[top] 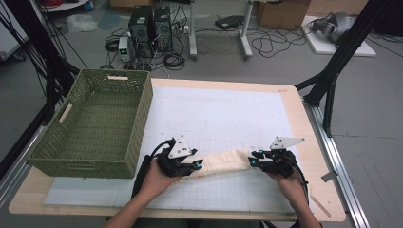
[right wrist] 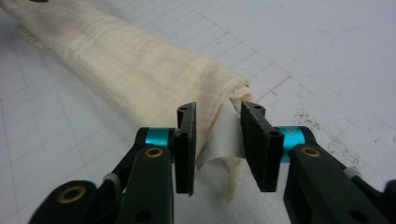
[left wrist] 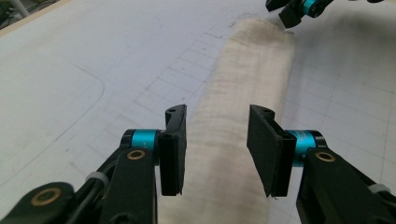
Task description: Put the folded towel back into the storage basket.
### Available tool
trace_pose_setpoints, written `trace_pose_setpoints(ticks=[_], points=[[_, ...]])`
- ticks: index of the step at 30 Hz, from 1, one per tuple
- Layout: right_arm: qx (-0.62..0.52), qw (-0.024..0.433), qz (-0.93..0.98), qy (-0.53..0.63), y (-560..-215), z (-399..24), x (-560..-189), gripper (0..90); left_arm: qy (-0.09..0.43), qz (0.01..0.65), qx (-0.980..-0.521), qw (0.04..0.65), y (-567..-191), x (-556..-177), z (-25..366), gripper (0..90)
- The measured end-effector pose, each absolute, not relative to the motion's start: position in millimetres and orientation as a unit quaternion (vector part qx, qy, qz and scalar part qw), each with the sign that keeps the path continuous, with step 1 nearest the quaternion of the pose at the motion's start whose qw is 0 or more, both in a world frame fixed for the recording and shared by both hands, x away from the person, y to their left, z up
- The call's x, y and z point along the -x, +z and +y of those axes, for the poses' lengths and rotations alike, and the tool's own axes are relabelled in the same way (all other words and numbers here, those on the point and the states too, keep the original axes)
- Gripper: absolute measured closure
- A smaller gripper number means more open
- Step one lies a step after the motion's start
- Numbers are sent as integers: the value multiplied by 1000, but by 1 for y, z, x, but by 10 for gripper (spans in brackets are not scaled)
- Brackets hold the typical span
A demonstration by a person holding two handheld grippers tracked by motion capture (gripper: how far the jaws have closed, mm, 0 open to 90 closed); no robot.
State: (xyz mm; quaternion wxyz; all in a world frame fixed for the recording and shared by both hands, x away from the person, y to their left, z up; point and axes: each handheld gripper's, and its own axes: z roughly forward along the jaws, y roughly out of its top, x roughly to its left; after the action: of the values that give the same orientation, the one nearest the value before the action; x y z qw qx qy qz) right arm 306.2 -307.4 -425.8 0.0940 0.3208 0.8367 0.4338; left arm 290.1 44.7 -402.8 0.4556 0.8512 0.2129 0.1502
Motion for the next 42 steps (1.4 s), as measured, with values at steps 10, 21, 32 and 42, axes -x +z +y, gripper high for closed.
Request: trace_pose_setpoints(ticks=[10, 21, 32, 42], points=[[-332, 84, 845, 411, -436, -301, -320, 720, 116, 196, -870, 437, -412, -304, 16, 627], [-321, 104, 824, 454, -412, -295, -321, 760, 100, 189, -886, 412, -423, -303, 13, 756], [-327, 81, 858, 386, -437, -290, -329, 760, 85, 189, -901, 380, -435, -303, 12, 750], [-325, 88, 843, 419, -429, -302, -315, 725, 88, 185, -891, 406, -419, -312, 6, 632]])
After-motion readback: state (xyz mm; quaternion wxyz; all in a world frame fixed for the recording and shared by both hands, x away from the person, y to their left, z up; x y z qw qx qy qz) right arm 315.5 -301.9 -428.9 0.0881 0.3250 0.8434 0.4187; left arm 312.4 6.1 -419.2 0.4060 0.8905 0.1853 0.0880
